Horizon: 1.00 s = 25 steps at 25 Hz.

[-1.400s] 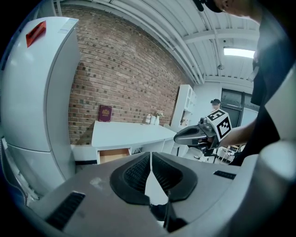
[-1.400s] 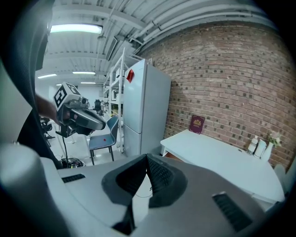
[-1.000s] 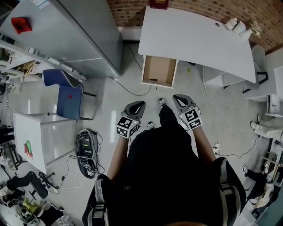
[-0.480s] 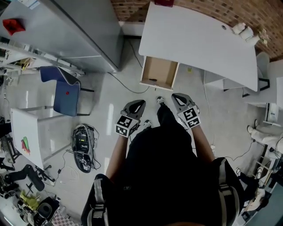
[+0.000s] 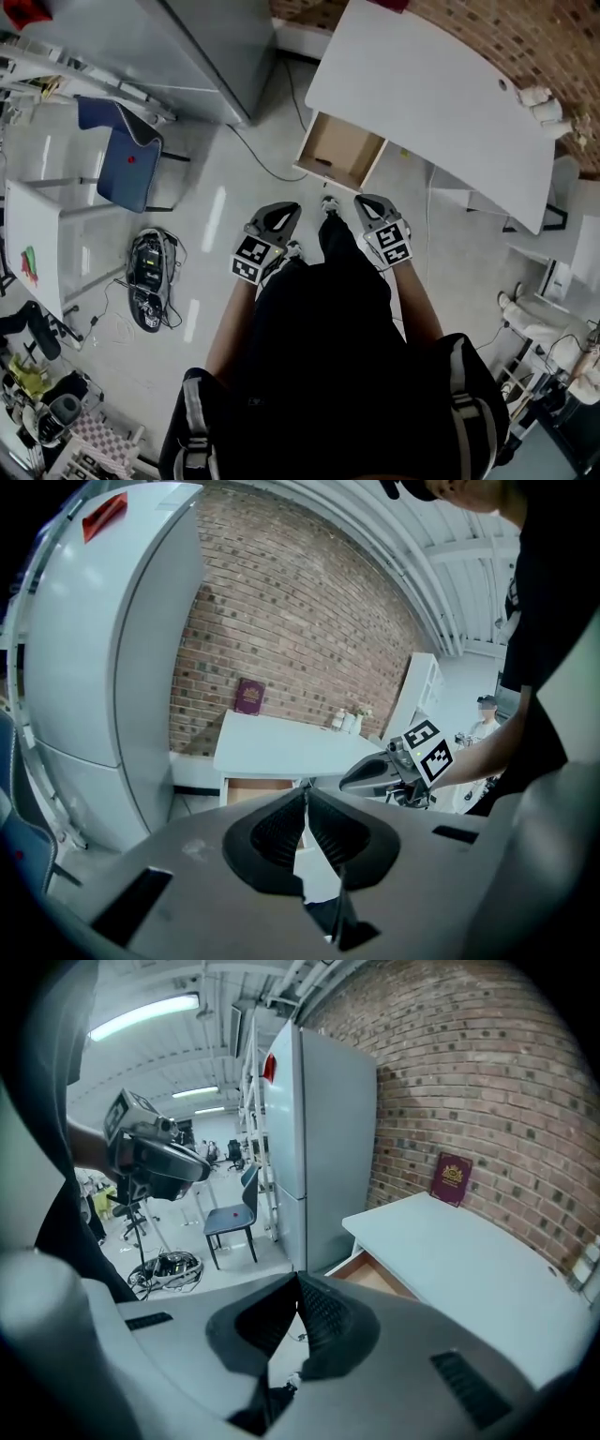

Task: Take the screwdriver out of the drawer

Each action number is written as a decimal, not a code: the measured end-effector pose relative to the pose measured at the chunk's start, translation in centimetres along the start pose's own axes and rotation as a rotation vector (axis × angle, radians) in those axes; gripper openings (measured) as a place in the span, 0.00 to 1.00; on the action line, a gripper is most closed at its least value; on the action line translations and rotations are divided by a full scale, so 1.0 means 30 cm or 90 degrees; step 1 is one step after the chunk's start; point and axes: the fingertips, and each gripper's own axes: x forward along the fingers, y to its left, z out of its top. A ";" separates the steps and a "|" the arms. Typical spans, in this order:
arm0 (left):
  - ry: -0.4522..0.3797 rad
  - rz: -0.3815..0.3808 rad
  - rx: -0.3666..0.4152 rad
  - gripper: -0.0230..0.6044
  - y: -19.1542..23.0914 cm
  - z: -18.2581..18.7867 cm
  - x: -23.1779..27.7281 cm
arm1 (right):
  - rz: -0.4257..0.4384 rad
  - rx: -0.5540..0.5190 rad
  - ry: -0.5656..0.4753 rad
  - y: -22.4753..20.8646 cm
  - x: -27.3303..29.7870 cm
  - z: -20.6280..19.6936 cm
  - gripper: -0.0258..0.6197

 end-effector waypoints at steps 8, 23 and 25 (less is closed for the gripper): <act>0.010 0.056 -0.051 0.07 0.044 -0.034 0.036 | 0.081 -0.040 0.038 -0.070 0.161 -0.039 0.13; -0.017 0.095 -0.172 0.07 0.113 -0.131 0.069 | 0.192 -0.125 0.167 -0.168 0.550 -0.250 0.13; -0.023 0.098 -0.187 0.07 0.129 -0.149 0.078 | 0.207 -0.137 0.189 -0.180 0.622 -0.304 0.14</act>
